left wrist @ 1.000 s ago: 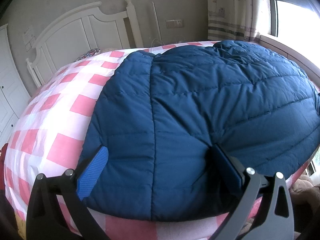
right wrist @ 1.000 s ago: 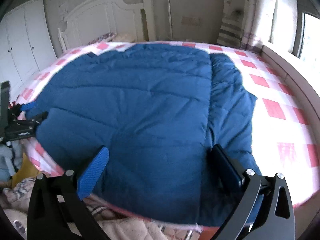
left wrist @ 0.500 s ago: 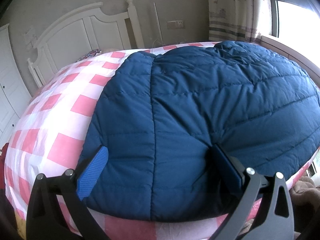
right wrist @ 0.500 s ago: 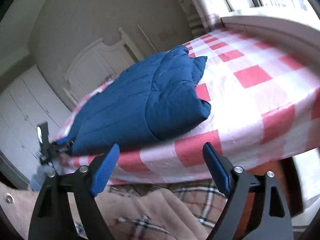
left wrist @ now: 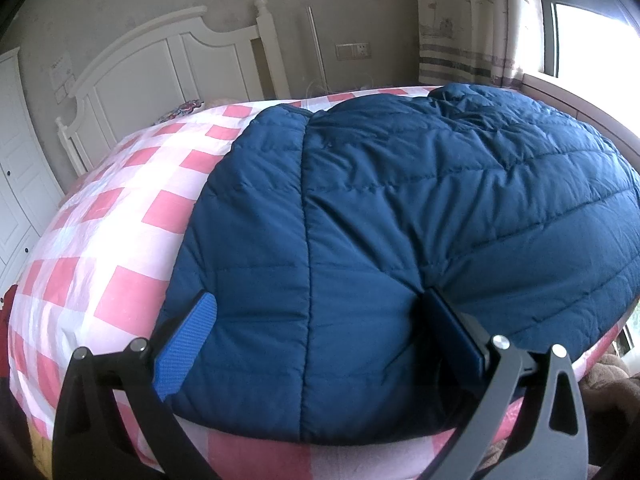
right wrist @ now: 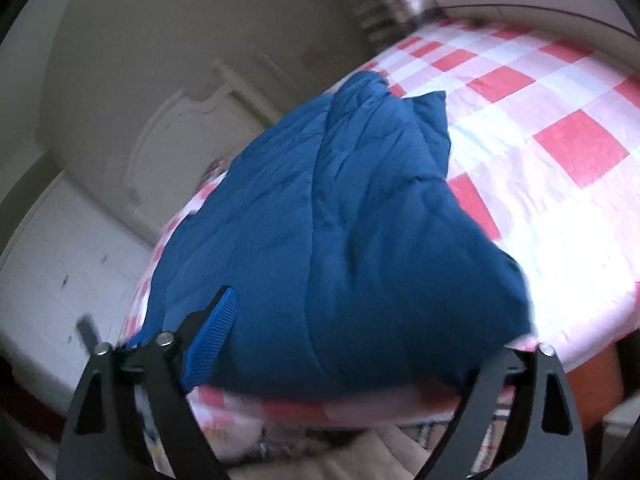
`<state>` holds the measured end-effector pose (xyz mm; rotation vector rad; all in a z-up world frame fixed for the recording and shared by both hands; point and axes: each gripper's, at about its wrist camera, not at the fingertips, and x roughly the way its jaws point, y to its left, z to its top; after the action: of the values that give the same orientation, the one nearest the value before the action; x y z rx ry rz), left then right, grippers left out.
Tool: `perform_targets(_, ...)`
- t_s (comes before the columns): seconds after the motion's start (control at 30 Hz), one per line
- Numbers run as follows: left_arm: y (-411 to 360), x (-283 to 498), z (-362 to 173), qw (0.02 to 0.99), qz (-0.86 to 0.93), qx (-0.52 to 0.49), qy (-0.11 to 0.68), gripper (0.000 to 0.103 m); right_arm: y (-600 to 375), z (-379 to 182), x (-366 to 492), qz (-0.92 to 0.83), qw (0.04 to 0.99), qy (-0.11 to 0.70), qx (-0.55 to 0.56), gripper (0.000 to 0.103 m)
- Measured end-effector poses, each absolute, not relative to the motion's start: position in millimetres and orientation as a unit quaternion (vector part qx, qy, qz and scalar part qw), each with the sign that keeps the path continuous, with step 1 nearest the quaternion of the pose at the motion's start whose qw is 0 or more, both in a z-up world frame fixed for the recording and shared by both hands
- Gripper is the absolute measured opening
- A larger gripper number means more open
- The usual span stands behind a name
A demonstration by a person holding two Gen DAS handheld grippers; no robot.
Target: Fold large clothes
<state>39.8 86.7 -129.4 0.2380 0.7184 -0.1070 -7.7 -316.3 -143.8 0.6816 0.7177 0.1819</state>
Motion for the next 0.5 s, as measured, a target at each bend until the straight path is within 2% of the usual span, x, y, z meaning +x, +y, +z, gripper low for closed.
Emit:
perform_targets(0.1, 86.0, 39.3, -129.7, 0.929, -0.052, 0.116, 0.349, 0.101, -301.4, -140.8, 8.6, 0.077, 0.876, 0.342, 0.331, 0.092)
perform_targets(0.13, 85.7, 39.2, -129.7, 0.929, -0.052, 0.116, 0.349, 0.101, -297.9, -141.1, 10.8, 0.077, 0.880, 0.338, 0.326, 0.082)
perform_targets(0.33, 79.0, 43.1, -109.7, 0.914, -0.067, 0.112, 0.384, 0.100, -312.1, -136.5, -15.8, 0.091, 0.889, 0.271, 0.357, 0.042)
perform_targets(0.5, 53.2, 45.5, -52.3, 0.934, -0.094, 0.105, 0.329, 0.101, -314.3, -123.1, -37.1, 0.113, 0.896, 0.234, 0.360, 0.038)
